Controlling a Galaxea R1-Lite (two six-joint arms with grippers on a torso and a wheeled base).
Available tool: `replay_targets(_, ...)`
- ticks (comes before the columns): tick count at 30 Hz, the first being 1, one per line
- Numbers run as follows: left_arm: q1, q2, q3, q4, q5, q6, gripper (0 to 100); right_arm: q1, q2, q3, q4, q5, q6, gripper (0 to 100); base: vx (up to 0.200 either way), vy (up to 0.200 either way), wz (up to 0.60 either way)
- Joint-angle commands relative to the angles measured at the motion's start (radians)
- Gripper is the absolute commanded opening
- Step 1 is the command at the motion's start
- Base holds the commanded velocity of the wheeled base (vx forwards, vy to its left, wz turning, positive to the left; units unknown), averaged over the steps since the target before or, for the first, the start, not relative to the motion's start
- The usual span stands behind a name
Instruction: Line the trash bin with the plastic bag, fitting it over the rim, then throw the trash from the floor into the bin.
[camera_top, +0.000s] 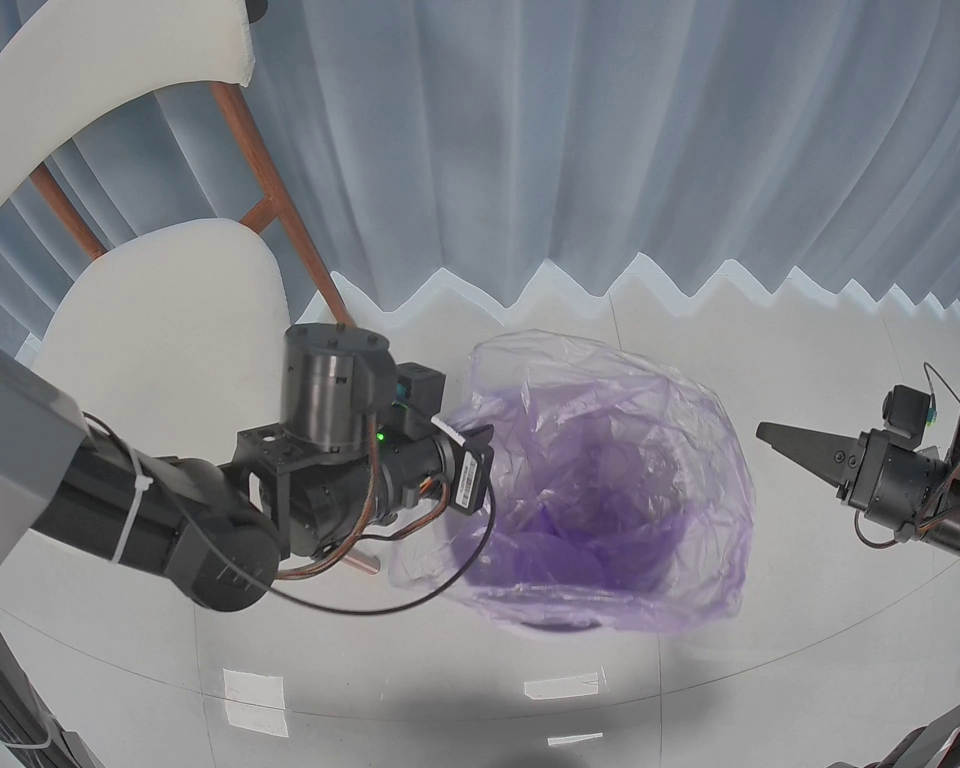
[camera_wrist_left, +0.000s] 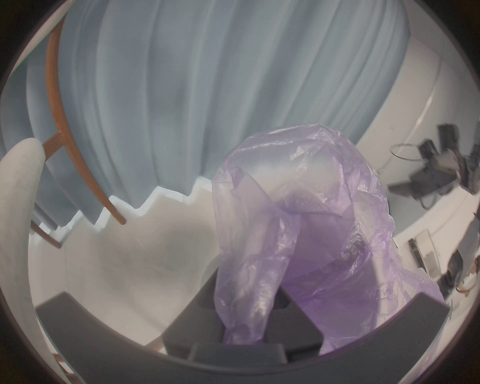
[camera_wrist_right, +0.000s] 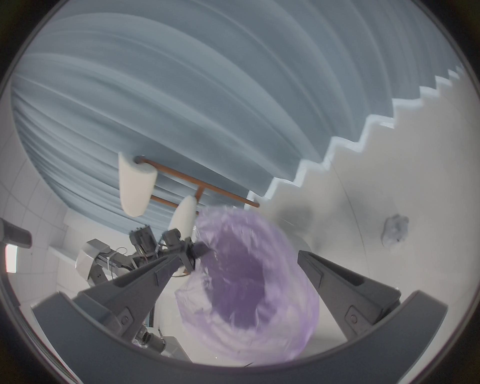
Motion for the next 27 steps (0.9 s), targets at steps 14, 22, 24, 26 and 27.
replay_targets(14,-0.047,-0.102,0.184,-0.136,-0.148,0.087,0,0.044,0.004,-0.035,0.012,0.147,-0.039,100,0.000,0.000,0.00)
replay_targets(22,-0.056,-0.097,0.165,-0.137,-0.145,0.087,0,0.112,0.032,-0.026,0.009,0.147,-0.041,100,0.000,0.000,0.00)
replay_targets(24,-0.062,-0.096,0.164,-0.137,-0.142,0.087,0,0.121,0.044,-0.029,0.010,0.147,-0.042,100,0.000,0.000,0.00)
replay_targets(26,-0.062,-0.096,0.159,-0.137,-0.142,0.087,0,0.141,0.058,-0.028,0.009,0.147,-0.044,0,0.000,0.000,0.00)
replay_targets(27,-0.062,-0.096,0.158,-0.137,-0.142,0.087,0,0.147,0.060,-0.028,0.009,0.147,-0.044,0,0.000,0.000,0.00)
